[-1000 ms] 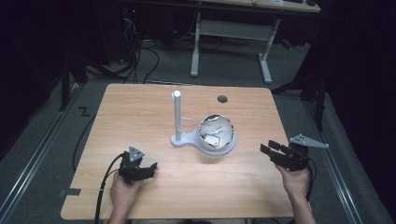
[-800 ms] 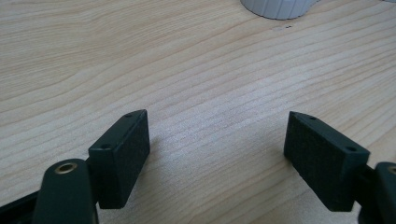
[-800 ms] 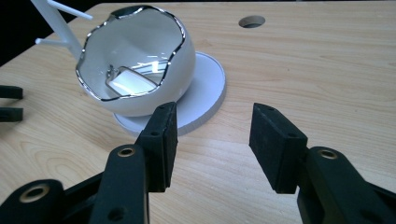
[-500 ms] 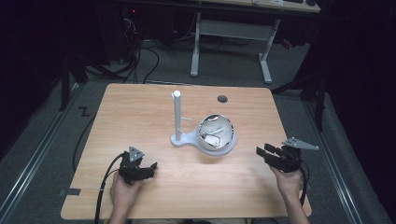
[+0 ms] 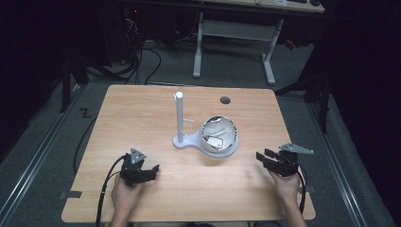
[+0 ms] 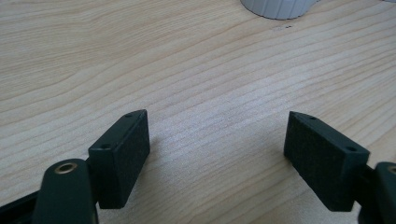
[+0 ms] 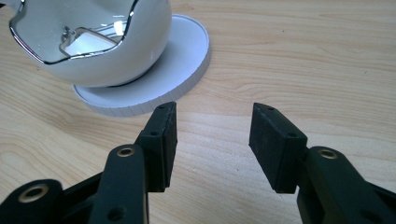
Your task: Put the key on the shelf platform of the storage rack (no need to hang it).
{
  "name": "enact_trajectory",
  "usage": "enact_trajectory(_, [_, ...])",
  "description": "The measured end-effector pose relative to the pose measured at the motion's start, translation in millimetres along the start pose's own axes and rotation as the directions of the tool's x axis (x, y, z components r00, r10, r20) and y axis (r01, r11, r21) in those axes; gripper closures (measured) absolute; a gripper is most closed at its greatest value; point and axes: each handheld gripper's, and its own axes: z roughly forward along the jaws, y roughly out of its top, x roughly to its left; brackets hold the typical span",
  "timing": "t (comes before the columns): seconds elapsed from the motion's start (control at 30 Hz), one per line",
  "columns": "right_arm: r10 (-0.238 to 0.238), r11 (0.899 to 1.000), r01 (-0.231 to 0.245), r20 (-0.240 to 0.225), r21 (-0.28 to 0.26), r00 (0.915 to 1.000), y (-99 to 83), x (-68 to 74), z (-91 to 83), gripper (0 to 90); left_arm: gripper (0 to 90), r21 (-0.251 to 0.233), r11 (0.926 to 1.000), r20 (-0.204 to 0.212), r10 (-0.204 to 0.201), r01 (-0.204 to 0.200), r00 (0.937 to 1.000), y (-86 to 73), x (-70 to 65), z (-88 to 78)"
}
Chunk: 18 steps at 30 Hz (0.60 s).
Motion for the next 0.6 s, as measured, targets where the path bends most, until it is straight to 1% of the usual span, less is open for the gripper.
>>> enact_trajectory(0.23, [-0.010,1.000,0.010,0.016,0.009,0.9998,-5.5,0.7,8.0,51.9,23.0,0.000,1.0000,0.000,0.000,0.000,1.0000,0.0,0.0,0.0])
enact_trajectory(0.37, [-0.016,1.000,0.015,0.033,0.015,0.9993,-8.9,1.3,12.3,51.3,23.0,0.000,1.0000,-0.001,0.001,-0.001,1.0000,0.0,-0.1,0.0])
enact_trajectory(0.47, [-0.046,0.999,0.045,0.052,0.027,0.9976,-10.5,2.3,16.5,50.6,23.0,0.000,1.0000,-0.001,0.001,-0.001,1.0000,0.0,-0.1,0.0])
enact_trajectory(0.5, [-0.042,0.999,0.040,0.055,0.033,0.9976,-11.0,3.4,17.4,50.2,23.1,0.000,1.0000,-0.001,0.001,-0.001,1.0000,0.0,-0.1,0.0])
enact_trajectory(0.6, [-0.054,0.998,0.051,0.069,0.036,0.9962,-12.1,5.0,20.4,49.1,23.1,0.000,1.0000,-0.001,0.001,-0.001,1.0000,0.0,-0.1,0.0])
